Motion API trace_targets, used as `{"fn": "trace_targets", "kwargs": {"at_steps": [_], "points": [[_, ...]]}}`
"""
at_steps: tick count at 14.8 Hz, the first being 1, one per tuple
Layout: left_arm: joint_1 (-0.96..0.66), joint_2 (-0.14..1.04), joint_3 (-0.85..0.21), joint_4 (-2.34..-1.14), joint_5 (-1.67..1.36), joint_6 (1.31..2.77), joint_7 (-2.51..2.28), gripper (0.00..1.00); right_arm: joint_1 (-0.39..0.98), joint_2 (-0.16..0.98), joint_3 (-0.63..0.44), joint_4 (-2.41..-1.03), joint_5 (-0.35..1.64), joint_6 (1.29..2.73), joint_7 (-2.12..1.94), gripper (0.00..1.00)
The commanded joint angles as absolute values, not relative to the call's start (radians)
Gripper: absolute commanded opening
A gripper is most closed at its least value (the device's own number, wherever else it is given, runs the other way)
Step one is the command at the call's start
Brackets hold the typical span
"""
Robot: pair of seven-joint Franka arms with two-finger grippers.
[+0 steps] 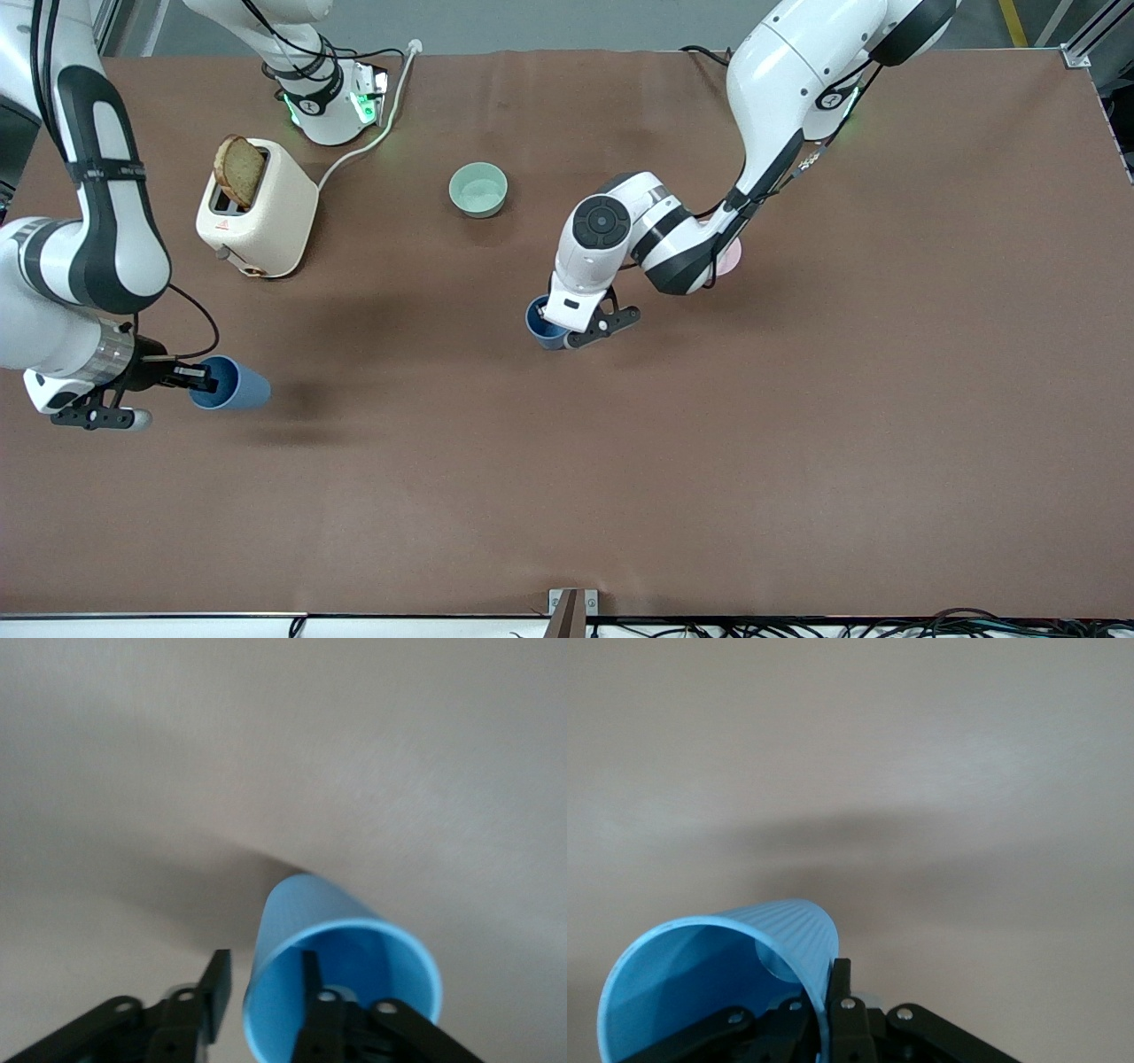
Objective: Stack blue cups with both arms
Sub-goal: 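Carry both blue cups toward the table center with both grippers, then release the cup with the left gripper while the right gripper lifts its cup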
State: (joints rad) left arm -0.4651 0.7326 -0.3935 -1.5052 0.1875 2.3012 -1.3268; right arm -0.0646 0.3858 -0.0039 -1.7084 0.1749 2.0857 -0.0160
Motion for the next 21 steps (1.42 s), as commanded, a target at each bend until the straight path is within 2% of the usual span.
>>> {"fn": "trace_targets", "kwargs": {"at_steps": [1,4,7,10,12,15,18,21], "points": [[-0.457,0.660,-0.370,-1.450,0.212,2.202,-1.342,1.00,0.056,0.324,0.003,-1.721,0.183,2.062,0.217,0.01],[-0.440,0.592,-0.301,-1.313,0.207,1.929,-1.266,1.00,0.167,0.295,0.041,-1.718,0.180,2.062,0.465,0.01],[-0.313,0.450,-0.285,-1.316,0.212,1.846,-1.122,1.00,0.228,0.299,0.190,-1.688,0.109,2.074,0.789,0.01],[-0.198,0.361,-0.291,-1.319,0.210,1.686,-0.896,1.00,0.256,0.336,0.338,-1.629,0.069,2.077,1.010,0.01],[-0.128,0.293,-0.291,-1.322,0.209,1.646,-0.787,1.00,0.282,0.365,0.397,-1.626,0.000,2.080,1.106,0.01],[-0.062,0.215,-0.293,-1.322,0.193,1.550,-0.588,1.00,0.348,0.425,0.416,-1.626,-0.093,2.086,1.210,0.01],[-0.020,0.173,-0.292,-1.327,0.151,1.494,-0.505,1.00,0.350,0.448,0.416,-1.628,-0.126,2.126,1.229,0.01],[-0.029,0.085,-0.217,-1.409,0.084,1.497,-0.399,1.00,0.351,0.477,0.416,-1.625,-0.163,2.135,1.230,0.01]]}}
